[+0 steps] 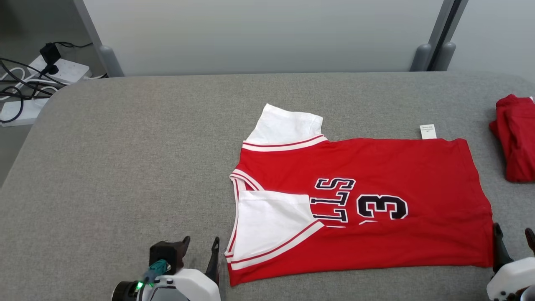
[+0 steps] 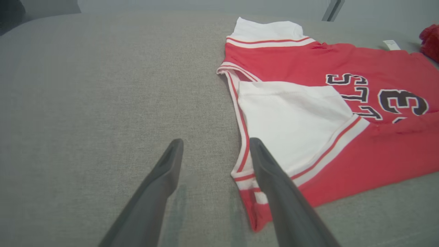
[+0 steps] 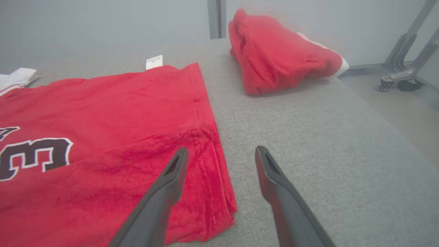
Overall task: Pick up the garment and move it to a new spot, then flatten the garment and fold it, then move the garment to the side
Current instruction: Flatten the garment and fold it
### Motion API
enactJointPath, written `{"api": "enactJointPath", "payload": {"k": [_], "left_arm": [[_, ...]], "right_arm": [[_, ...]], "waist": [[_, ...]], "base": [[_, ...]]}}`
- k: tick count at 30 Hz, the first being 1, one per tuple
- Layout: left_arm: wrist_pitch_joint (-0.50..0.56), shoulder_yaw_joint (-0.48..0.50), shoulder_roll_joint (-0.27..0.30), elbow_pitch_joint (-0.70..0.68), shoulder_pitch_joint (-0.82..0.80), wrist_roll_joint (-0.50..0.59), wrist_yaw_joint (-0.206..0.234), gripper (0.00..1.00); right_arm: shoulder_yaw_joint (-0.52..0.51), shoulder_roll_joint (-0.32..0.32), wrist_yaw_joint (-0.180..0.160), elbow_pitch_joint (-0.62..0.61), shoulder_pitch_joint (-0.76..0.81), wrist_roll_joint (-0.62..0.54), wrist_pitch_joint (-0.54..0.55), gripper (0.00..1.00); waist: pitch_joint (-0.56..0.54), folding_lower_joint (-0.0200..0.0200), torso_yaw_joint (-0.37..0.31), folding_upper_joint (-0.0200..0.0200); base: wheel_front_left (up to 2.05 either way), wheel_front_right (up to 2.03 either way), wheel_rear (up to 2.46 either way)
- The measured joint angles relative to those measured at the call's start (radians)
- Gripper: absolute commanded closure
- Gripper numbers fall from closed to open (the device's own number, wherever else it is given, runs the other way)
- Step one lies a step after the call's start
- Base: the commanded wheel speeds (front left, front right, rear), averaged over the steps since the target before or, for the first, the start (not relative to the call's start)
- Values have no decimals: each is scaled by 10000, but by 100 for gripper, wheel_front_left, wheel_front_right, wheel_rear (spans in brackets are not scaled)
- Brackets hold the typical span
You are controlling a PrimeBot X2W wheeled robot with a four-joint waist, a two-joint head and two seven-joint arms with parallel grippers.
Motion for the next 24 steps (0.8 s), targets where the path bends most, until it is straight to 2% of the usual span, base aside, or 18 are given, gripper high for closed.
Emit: {"api": "enactJointPath", "payload": {"k": [9,12,18,24], "left_arm": [[-1707,782,12,-533,230,-65,257,0],[-2067,955,17,-894,248,0,251,0],[-2347,1375,-42,-1494,590,272,-75,0],[-2349,1776,-242,-1620,895,834,-487,0]], "right_arm": [[33,560,0,-2801,781,-552,-2,0],[426,652,-2,-3877,1076,-529,-2,0],[1338,629,0,-5430,1621,-140,-6,0],[1383,575,-4,-5701,2087,-42,-6,0]], "waist": [[-529,-1,111,0],[-655,-1,143,0],[-775,-1,111,-1],[-788,-1,71,0]], "base": [[0,0,0],[0,0,0],[0,0,0],[0,0,0]]}}
